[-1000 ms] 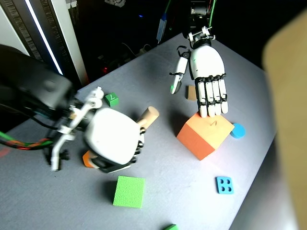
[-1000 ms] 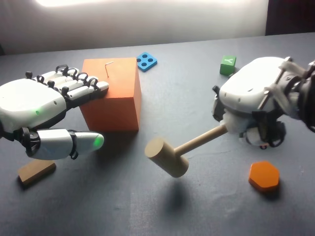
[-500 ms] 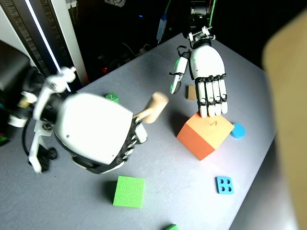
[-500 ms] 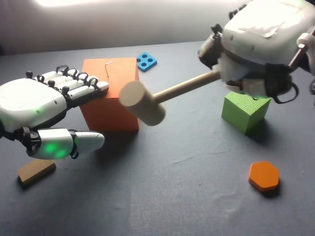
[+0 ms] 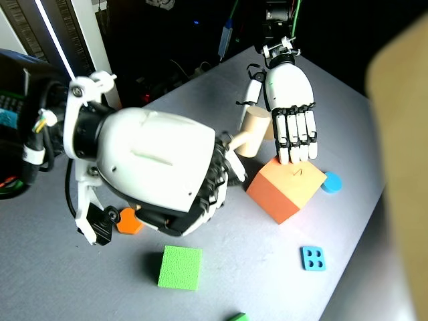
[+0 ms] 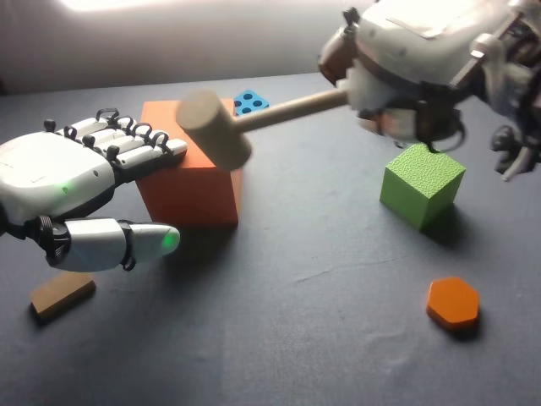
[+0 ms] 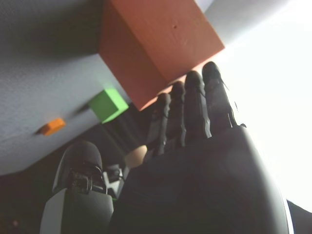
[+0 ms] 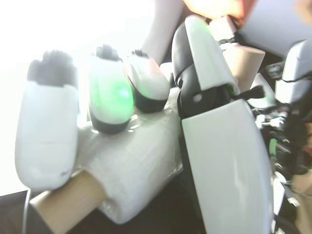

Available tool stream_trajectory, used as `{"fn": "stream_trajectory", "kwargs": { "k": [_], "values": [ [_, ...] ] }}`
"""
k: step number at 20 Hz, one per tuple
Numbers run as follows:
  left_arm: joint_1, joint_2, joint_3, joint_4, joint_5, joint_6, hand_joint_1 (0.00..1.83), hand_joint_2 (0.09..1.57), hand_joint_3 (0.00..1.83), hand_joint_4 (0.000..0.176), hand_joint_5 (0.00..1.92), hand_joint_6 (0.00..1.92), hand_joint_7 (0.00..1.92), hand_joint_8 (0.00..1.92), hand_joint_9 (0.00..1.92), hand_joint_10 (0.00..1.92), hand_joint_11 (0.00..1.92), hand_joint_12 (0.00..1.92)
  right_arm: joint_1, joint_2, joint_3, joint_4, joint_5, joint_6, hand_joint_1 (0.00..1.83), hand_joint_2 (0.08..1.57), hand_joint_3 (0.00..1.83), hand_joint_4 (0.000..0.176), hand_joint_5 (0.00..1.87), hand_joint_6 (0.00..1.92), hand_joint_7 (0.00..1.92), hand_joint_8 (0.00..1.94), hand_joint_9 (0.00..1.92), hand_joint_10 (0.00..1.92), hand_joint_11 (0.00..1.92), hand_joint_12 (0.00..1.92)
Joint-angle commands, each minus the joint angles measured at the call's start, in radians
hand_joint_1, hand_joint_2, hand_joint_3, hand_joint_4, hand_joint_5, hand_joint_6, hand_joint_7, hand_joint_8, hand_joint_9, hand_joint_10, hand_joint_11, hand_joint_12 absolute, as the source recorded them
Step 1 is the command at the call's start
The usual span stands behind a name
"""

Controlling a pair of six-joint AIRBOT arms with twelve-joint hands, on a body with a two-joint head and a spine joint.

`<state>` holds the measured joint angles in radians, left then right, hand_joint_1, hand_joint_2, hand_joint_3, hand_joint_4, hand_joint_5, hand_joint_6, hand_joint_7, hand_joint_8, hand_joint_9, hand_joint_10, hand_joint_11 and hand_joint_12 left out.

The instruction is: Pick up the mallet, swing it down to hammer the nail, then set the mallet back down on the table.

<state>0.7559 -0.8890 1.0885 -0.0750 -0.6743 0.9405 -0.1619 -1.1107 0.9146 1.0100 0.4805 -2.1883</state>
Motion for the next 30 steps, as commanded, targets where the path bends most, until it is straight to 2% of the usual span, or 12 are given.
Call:
{"fn": "stream_trajectory", "kwargs": {
  "k": [1,3,8,12,13,15,17,18,24,30],
  "values": [
    [-0.006,-0.001,0.006,-0.008,-0.084,-0.001,0.0,1.27,0.0,0.0,0.15,0.0,0.13,0.0,0.11,0.0,0.0,0.19,0.023,-0.013,0.018,-0.017,0.112,-0.033,0.09,1.57,0.06,0.176,1.47,1.92,1.64,1.94,1.7,1.92,1.86,1.92],
    [-0.007,-0.001,0.007,-0.008,-0.081,-0.001,0.0,1.27,0.0,0.0,0.12,0.0,0.12,0.0,0.09,0.0,0.0,0.19,0.033,-0.066,0.072,0.036,0.146,-0.069,0.11,1.57,0.05,0.176,1.47,1.92,1.63,1.94,1.68,1.92,1.84,1.92],
    [-0.007,-0.002,0.011,-0.008,-0.08,-0.002,0.0,1.27,0.0,0.0,0.1,0.0,0.09,0.0,0.06,0.0,0.0,0.14,0.055,-0.155,0.188,0.059,0.124,-0.069,0.11,1.57,0.07,0.176,1.48,1.92,1.65,1.94,1.7,1.92,1.85,1.92],
    [-0.007,-0.002,0.011,-0.008,-0.078,-0.003,0.0,1.25,0.0,0.0,0.09,0.0,0.07,0.0,0.04,0.0,0.0,0.11,0.075,-0.204,0.235,0.06,0.114,-0.076,0.06,1.57,0.09,0.176,1.47,1.92,1.64,1.94,1.69,1.92,1.85,1.92],
    [-0.008,-0.002,0.012,-0.008,-0.078,-0.003,0.0,1.25,0.0,0.0,0.1,0.0,0.09,0.0,0.06,0.0,0.0,0.16,0.081,-0.21,0.24,0.06,0.114,-0.075,0.06,1.57,0.09,0.176,1.48,1.92,1.64,1.94,1.7,1.92,1.85,1.92],
    [-0.008,-0.002,0.013,-0.008,-0.078,-0.003,0.0,1.26,0.0,0.0,0.1,0.0,0.08,0.0,0.06,0.0,0.0,0.15,0.096,-0.225,0.249,0.061,0.12,-0.072,0.09,1.57,0.08,0.176,1.49,1.92,1.65,1.94,1.7,1.92,1.85,1.92],
    [-0.008,-0.003,0.013,-0.008,-0.077,-0.003,0.0,1.25,0.0,0.0,0.09,0.0,0.07,0.0,0.03,0.0,0.0,0.08,0.1,-0.23,0.252,0.061,0.119,-0.064,0.1,1.57,0.09,0.176,1.5,1.92,1.65,1.94,1.7,1.92,1.85,1.92],
    [-0.008,-0.003,0.013,-0.008,-0.076,-0.004,0.0,1.26,0.0,0.0,0.11,0.0,0.08,0.0,0.04,0.0,0.0,0.1,0.096,-0.231,0.253,0.061,0.117,-0.064,0.15,1.57,0.07,0.176,1.49,1.92,1.65,1.94,1.7,1.92,1.86,1.92],
    [-0.009,-0.003,0.013,-0.008,-0.076,-0.004,0.0,1.25,0.0,0.0,0.06,0.0,0.04,0.0,0.01,0.0,0.0,0.0,0.011,-0.234,0.281,0.058,0.12,-0.056,0.1,1.57,0.07,0.176,1.51,1.92,1.66,1.94,1.7,1.92,1.85,1.92],
    [-0.009,-0.003,0.013,-0.008,-0.076,-0.004,0.0,1.25,0.0,0.0,0.08,0.01,0.07,0.01,0.04,0.01,0.02,0.01,-0.058,-0.236,0.293,0.057,0.126,-0.024,0.17,1.57,0.06,0.176,1.46,1.92,1.62,1.94,1.68,1.92,1.85,1.92]
  ]
}}
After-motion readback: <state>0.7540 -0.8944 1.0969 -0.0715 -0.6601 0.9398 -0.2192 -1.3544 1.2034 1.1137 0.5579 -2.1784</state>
